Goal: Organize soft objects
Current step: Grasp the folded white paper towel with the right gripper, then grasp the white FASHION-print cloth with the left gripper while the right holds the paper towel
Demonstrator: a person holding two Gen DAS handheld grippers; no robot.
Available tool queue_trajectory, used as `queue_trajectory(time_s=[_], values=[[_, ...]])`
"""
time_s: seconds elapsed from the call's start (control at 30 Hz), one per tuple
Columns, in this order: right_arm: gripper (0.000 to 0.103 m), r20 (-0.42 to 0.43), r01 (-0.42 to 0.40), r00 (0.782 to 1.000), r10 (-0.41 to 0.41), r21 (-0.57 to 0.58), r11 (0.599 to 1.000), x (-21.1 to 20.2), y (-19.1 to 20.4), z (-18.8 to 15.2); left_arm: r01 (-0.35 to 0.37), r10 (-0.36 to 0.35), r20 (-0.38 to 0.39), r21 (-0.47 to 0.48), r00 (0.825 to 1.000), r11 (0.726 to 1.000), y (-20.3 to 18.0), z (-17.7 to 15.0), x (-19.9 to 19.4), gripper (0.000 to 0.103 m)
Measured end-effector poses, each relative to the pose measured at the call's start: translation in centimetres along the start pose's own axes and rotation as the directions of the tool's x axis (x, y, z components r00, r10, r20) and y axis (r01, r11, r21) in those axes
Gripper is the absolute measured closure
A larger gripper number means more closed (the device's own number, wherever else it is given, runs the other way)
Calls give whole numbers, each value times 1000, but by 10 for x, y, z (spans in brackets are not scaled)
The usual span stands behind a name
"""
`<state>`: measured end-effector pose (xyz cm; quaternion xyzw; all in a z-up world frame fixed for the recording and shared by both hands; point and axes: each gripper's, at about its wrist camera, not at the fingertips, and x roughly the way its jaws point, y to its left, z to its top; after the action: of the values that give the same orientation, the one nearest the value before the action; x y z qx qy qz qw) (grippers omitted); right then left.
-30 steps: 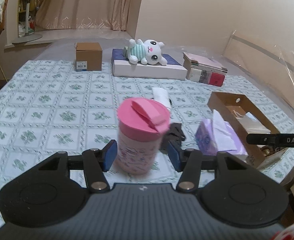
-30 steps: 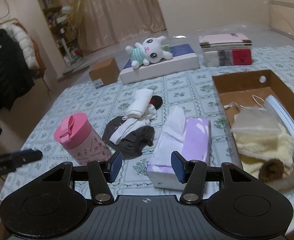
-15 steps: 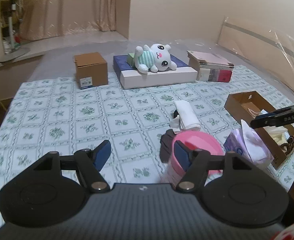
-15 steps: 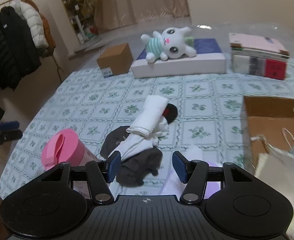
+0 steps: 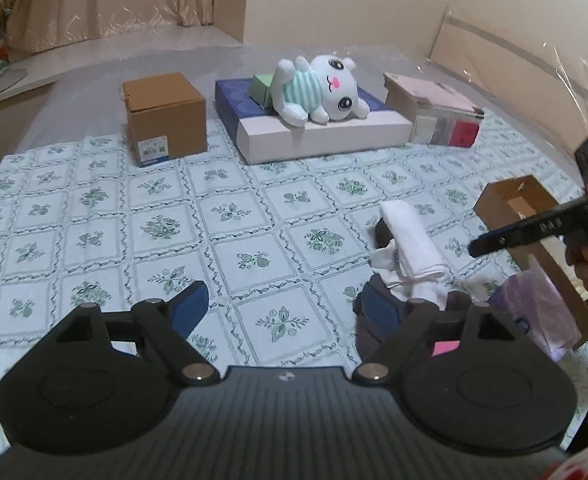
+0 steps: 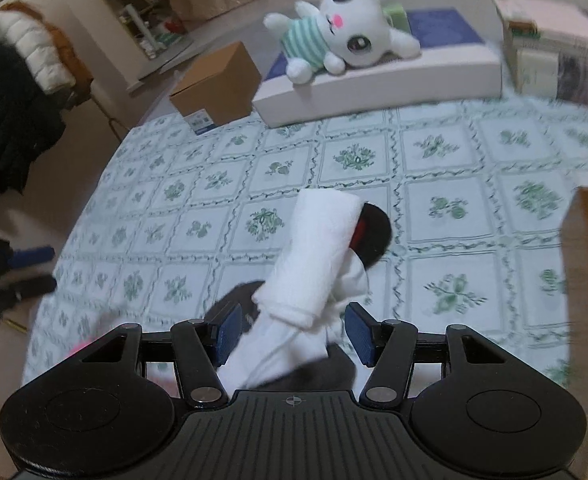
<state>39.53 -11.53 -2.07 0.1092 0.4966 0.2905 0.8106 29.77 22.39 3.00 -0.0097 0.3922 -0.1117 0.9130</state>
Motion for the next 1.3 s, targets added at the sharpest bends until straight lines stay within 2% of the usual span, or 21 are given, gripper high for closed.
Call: queue_trajectory(time_s=[0.23, 0.53, 0.57, 0.6, 0.7, 0.87, 1.07, 1.17, 1.3], values=[[46, -46, -23, 999, 29, 110, 994, 42, -21, 22, 36, -35, -43, 28, 998, 999, 4, 8, 38, 21], [46, -70, -32, 997, 42, 133, 991, 66, -27, 24, 76, -72, -78, 46, 994, 996, -3, 14, 69, 21], [48, -64, -31, 997, 40, 136, 990, 66, -27, 23, 79, -75, -82, 49, 994, 996, -4, 14, 71, 21], [60, -57, -28, 998, 36, 139, 990, 66, -27, 23, 83, -78, -86, 52, 993, 995, -6, 15, 72, 21], [69, -54, -19, 998, 27, 135, 991, 62, -27, 24, 95, -87, -101, 70, 991, 993, -12, 17, 75, 21], [72, -4, -12, 1000, 12, 109, 994, 36, -27, 26, 132, -115, -140, 123, 984, 983, -29, 28, 80, 21], [72, 52, 26, 998, -29, 63, 998, -9, -33, 28, 224, -173, -235, 216, 957, 950, -58, 45, 97, 21], [72, 55, 48, 997, -51, 50, 998, -24, -41, 24, 302, -216, -303, 276, 928, 912, -75, 52, 111, 21], [72, 50, 78, 996, -80, 38, 996, -35, -52, 18, 347, -208, -356, 392, 911, 852, -100, 58, 128, 21]])
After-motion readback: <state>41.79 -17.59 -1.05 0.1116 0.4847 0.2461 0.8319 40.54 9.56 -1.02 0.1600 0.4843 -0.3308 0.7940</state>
